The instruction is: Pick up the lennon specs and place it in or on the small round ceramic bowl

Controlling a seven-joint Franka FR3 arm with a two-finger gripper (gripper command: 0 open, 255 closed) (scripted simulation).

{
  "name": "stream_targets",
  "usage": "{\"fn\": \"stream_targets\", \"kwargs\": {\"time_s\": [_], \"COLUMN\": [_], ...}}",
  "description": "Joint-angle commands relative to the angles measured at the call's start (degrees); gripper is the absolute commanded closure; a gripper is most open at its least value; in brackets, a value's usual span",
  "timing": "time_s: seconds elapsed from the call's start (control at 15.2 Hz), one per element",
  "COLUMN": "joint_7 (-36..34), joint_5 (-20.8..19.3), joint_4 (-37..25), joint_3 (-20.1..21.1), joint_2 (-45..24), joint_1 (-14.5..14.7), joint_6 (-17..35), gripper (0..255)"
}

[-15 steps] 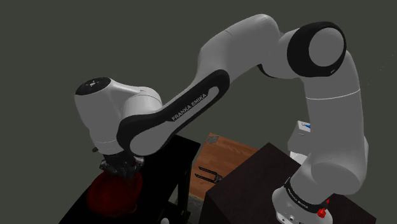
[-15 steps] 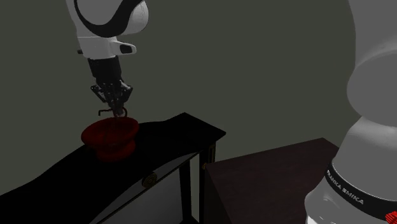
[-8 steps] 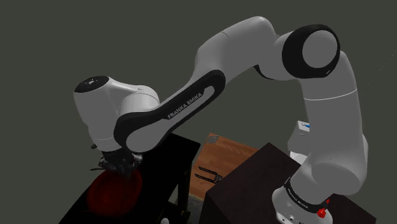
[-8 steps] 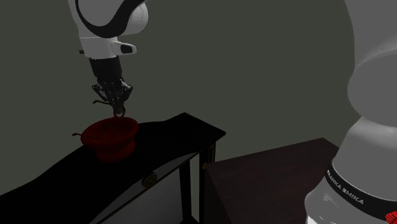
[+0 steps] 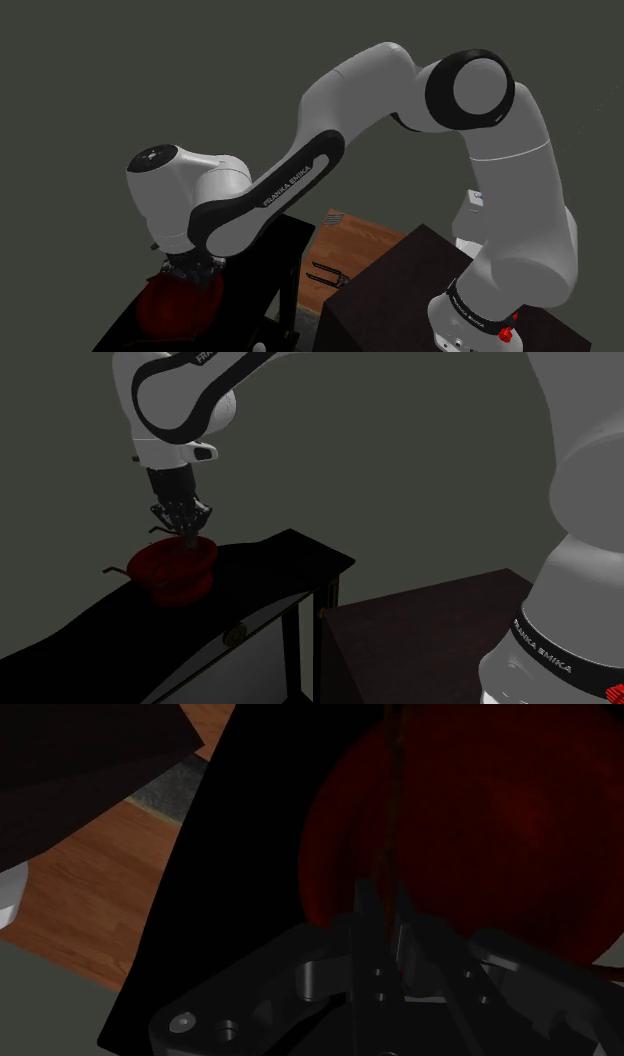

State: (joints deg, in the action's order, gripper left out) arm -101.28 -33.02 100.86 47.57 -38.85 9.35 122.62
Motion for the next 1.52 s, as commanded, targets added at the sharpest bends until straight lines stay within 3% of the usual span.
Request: {"fn": "stream_targets", "kwargs": {"time_s": [0.0, 0.53, 0.59, 0.92, 1.19, 1.45], "joint_7": [-0.4, -0.4, -0.4, -0.4, 1.5, 1.5], "joint_5": [-0.7, -0.7, -0.7, -0.7, 2.7, 2.7], "joint_4": [0.2, 0.2, 0.2, 0.2, -1.5, -1.5], "joint_3": [-0.6, -0.6, -0.6, -0.6, 2.3, 2.3], "joint_2": [-0.8, -0.8, -0.8, -0.8, 2.9, 2.9], "joint_1": [0.4, 0.4, 0.4, 0.4, -1.3, -1.3], "joint_6": [0.9, 0.9, 0.9, 0.9, -3.9, -3.9], "gripper": [255, 255, 0, 0, 0, 0]}}
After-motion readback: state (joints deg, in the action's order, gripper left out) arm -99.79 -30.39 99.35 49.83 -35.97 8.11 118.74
